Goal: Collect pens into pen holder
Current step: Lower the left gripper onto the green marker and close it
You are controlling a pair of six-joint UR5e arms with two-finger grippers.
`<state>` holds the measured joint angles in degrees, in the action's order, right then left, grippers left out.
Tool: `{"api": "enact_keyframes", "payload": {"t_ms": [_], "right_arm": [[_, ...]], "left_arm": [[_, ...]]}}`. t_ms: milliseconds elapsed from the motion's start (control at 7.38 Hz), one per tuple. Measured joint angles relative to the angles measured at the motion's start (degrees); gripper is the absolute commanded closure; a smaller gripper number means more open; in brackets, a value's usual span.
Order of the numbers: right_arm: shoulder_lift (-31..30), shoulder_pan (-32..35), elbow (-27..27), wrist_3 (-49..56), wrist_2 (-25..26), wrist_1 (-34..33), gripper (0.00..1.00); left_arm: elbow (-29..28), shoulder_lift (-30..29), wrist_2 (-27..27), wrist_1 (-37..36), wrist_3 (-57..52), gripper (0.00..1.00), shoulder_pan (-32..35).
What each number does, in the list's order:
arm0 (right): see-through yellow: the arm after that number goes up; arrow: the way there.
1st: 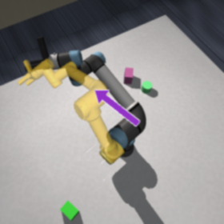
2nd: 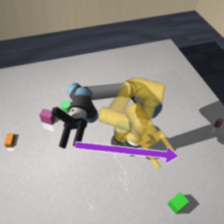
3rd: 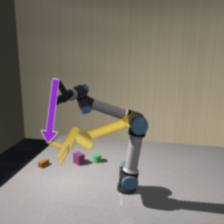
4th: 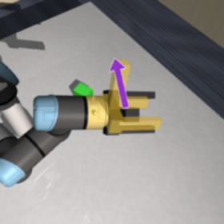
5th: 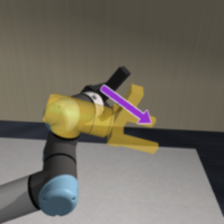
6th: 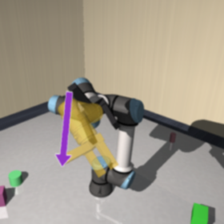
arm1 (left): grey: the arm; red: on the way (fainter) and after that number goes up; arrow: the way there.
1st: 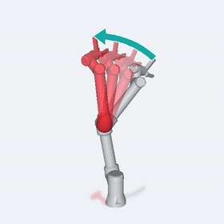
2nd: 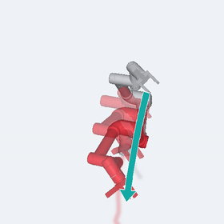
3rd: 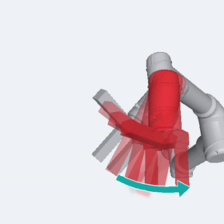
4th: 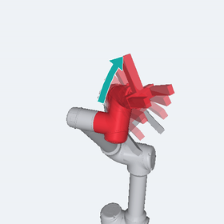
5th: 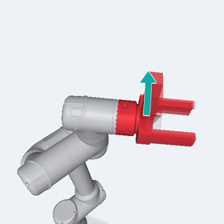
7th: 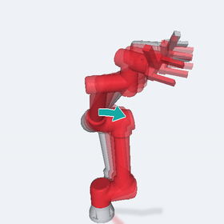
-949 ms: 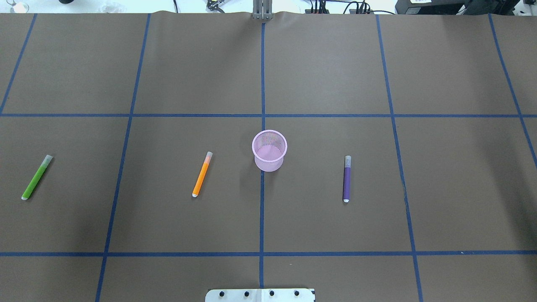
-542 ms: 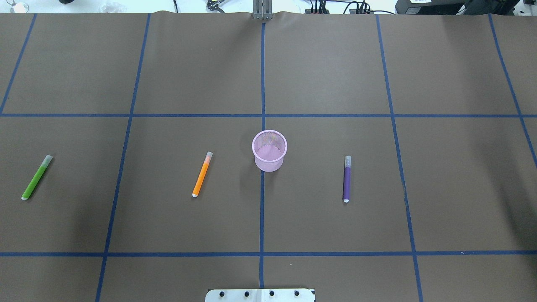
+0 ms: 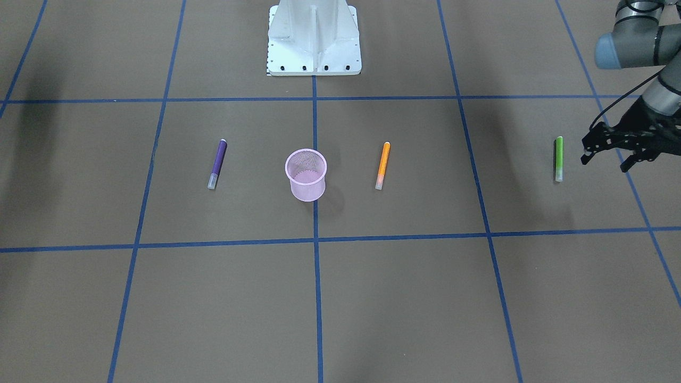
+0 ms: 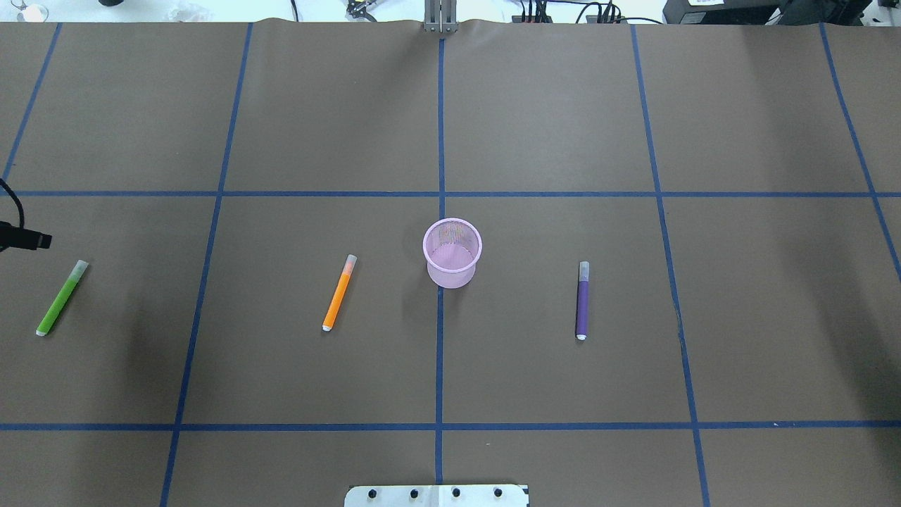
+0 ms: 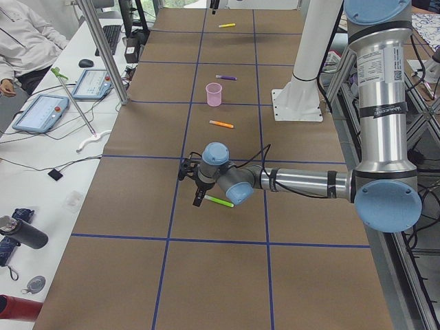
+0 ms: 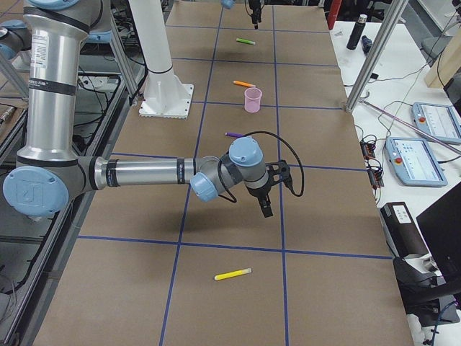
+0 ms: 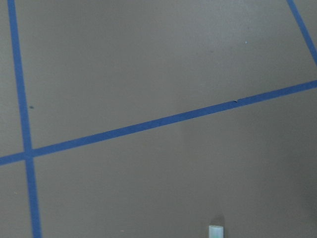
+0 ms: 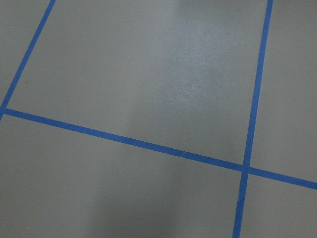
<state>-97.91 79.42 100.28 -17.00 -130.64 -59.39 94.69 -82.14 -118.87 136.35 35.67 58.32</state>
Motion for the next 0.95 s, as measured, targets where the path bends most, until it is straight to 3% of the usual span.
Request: {"api": "enact_keyframes", "payload": {"t_ms": [136,407,949], "right_arm": [[0.00,-0.02,0.00,-0.04,0.02,0.25,0.01],[0.00,-0.05,0.01,-0.05,0.04,0.53,0.01],[0.00,-0.06,-0.07,-0.06,0.04,0.59,0.01]], "left_arm": [[-0.49,0.04,2.37,0.73,1.21,0.32,-3.60],[-0.93,0.05,3.74,1.07,1.64,0.40,-6.90],[-2.46,-1.06,3.37,1.10,1.66,0.51,-7.68]]}}
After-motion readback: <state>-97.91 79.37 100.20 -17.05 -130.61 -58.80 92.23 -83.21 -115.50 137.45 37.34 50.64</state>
